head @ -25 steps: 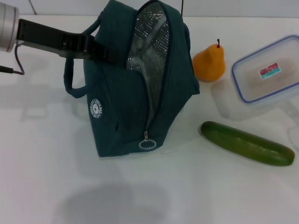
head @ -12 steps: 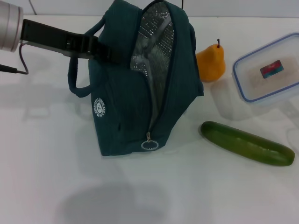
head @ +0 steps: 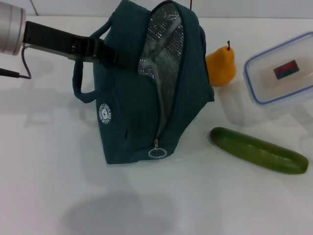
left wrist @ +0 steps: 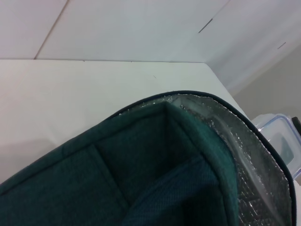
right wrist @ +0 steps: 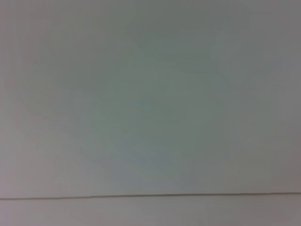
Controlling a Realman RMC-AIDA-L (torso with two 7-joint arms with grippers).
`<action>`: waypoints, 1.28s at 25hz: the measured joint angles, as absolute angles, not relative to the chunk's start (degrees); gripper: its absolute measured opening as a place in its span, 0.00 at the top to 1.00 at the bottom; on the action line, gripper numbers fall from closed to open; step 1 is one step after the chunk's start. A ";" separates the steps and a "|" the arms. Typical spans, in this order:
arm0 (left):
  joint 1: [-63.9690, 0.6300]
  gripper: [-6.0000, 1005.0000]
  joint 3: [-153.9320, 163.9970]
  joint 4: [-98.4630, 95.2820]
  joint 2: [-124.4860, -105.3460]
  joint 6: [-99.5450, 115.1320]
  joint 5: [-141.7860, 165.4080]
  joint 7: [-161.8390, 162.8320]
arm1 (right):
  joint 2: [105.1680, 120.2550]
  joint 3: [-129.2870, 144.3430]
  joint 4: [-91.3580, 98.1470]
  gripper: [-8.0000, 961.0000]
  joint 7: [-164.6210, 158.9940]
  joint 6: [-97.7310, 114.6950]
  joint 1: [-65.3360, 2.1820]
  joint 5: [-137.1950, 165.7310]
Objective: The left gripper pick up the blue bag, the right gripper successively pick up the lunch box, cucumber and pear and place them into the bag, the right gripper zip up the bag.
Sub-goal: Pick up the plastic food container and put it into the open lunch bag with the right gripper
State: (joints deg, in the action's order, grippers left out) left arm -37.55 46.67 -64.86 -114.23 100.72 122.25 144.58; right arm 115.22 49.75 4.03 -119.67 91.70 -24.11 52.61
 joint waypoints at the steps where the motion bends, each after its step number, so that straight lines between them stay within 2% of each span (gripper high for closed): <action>1: -37.67 0.95 46.67 -64.86 -114.23 100.72 122.25 144.58 | 115.25 49.74 3.73 0.89 -119.94 92.11 -24.28 52.20; 12: -39.86 0.95 47.11 -62.36 -114.11 100.72 122.57 144.58 | 115.94 49.64 0.74 0.89 -120.84 99.13 -26.50 44.46; 19: -40.41 0.95 47.27 -61.98 -114.11 100.74 122.65 144.58 | 116.22 49.64 -0.57 0.89 -121.53 102.14 -30.36 43.01; 32: -42.17 0.95 47.99 -61.22 -114.40 100.72 122.78 142.79 | 116.18 49.95 -1.52 0.89 -119.85 102.17 -47.00 42.66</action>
